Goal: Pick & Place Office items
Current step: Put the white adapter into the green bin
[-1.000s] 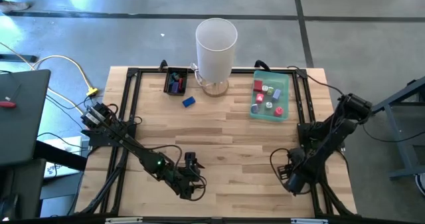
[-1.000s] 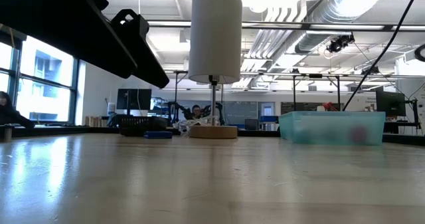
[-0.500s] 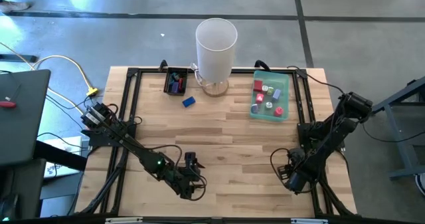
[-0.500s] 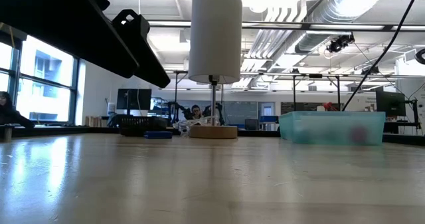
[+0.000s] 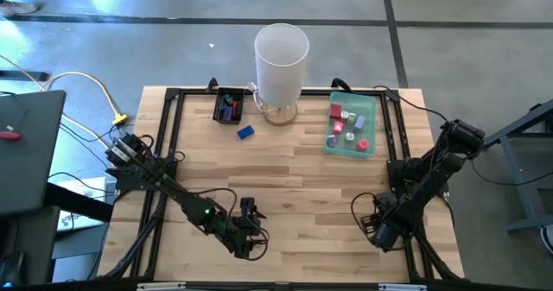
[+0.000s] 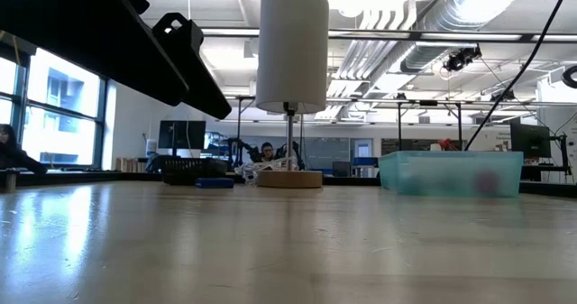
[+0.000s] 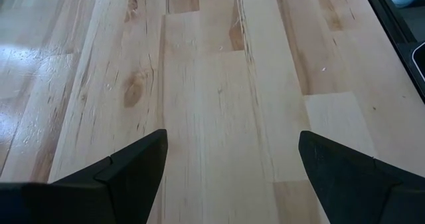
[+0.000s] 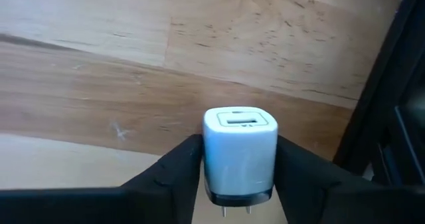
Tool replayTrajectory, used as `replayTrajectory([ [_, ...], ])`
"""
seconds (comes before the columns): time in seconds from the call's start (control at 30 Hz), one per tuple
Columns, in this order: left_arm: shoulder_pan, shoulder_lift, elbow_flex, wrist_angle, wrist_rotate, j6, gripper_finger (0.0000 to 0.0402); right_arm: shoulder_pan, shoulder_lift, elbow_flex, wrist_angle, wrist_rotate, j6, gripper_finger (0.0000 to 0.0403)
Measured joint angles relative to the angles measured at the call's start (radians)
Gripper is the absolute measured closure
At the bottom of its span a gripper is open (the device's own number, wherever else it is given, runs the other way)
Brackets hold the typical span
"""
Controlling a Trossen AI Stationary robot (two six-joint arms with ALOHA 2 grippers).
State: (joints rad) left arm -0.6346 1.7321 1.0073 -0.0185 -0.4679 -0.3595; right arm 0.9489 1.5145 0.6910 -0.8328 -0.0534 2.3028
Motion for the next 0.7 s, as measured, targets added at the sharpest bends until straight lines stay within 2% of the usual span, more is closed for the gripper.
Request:
replayTrajectory([
  [0.13,0.000,0.000,0.000,0.000,0.000,0.000,0.0070,0.001,0.000,0.000,-0.001,0.025,-0.040,0.0283],
  [0.33,0.000,0.000,0.000,-0.001,0.000,0.000,0.0070,0.001,0.000,0.000,0.029,0.078,-0.068,0.0283],
  [0.5,0.000,-0.010,-0.002,-0.076,0.045,-0.014,0.0070,-0.005,0.005,0.029,0.098,0.276,-0.157,0.0283],
  [0.7,0.020,-0.086,-0.002,-0.180,0.151,-0.038,0.0070,-0.079,-0.002,0.116,0.136,0.472,-0.424,0.0283],
])
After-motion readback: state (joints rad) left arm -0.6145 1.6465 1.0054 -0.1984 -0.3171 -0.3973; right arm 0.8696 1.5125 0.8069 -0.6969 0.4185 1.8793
